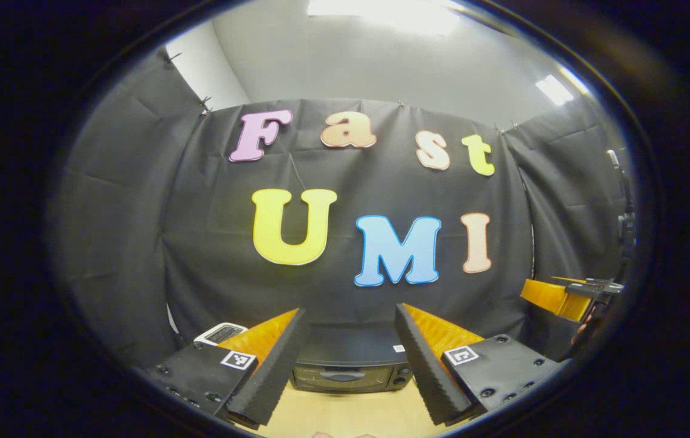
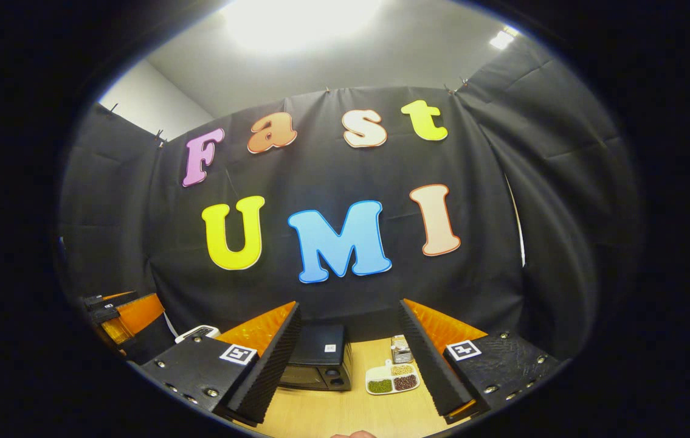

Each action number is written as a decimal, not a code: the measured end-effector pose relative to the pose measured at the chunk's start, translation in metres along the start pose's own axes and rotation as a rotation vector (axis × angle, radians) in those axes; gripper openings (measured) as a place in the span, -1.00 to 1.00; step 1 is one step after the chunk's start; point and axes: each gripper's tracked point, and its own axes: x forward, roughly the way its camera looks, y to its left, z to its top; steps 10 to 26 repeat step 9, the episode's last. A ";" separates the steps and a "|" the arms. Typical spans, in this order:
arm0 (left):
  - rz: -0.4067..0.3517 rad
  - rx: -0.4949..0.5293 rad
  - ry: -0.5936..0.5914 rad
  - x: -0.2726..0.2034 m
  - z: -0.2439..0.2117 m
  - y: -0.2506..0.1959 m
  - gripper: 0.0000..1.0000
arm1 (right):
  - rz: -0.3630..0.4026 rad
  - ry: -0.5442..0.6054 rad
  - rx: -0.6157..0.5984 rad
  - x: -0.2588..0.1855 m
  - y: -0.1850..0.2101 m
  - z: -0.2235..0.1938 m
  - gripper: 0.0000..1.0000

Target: Open the electric oven with the left hand, put the food in, and close the electric oven.

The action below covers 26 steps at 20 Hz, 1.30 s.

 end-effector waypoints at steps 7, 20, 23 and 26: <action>-0.026 -0.021 0.020 -0.007 -0.014 0.025 0.82 | -0.005 0.001 -0.022 -0.015 0.021 -0.006 0.95; -0.036 -0.013 0.016 -0.009 -0.013 0.029 0.82 | -0.014 0.002 -0.022 -0.019 0.026 -0.008 0.95; -0.036 -0.013 0.016 -0.009 -0.013 0.029 0.82 | -0.014 0.002 -0.022 -0.019 0.026 -0.008 0.95; -0.036 -0.013 0.016 -0.009 -0.013 0.029 0.82 | -0.014 0.002 -0.022 -0.019 0.026 -0.008 0.95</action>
